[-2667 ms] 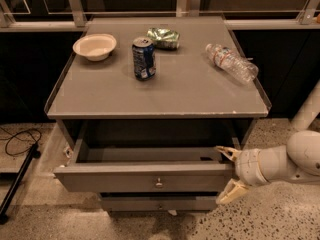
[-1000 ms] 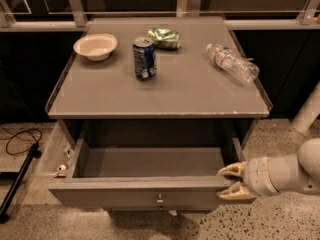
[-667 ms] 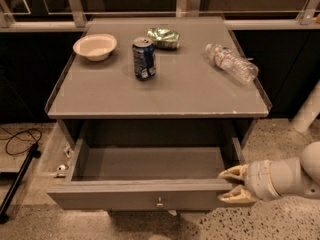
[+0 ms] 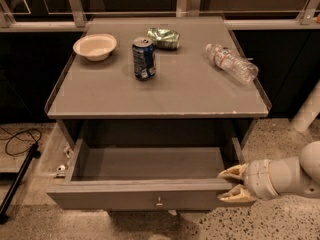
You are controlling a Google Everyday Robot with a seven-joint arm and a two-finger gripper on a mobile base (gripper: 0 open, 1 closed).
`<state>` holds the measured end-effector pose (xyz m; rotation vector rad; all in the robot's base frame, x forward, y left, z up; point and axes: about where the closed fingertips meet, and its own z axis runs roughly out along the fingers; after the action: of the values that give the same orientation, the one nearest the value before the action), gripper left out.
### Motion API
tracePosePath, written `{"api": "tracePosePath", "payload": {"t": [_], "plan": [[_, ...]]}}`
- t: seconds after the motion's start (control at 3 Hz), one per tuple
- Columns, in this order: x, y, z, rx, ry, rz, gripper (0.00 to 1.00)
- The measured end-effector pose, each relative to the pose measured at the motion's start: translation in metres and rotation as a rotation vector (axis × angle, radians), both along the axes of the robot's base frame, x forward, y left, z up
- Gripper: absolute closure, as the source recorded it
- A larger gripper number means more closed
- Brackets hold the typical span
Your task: Open top drawer
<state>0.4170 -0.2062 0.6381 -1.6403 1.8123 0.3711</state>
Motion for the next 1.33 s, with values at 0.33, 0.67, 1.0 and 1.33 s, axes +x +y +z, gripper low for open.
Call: {"api": "tracePosePath", "payload": {"t": [0.33, 0.67, 1.0, 1.33], "plan": [[-0.005, 0.001, 0.000, 0.016, 0.010, 0.011, 0.34], [-0.034, 0.001, -0.002, 0.035, 0.029, 0.034, 0.38], [-0.034, 0.001, 0.000, 0.035, 0.029, 0.034, 0.62], [-0.048, -0.003, -0.002, 0.039, 0.032, 0.026, 0.85]]}}
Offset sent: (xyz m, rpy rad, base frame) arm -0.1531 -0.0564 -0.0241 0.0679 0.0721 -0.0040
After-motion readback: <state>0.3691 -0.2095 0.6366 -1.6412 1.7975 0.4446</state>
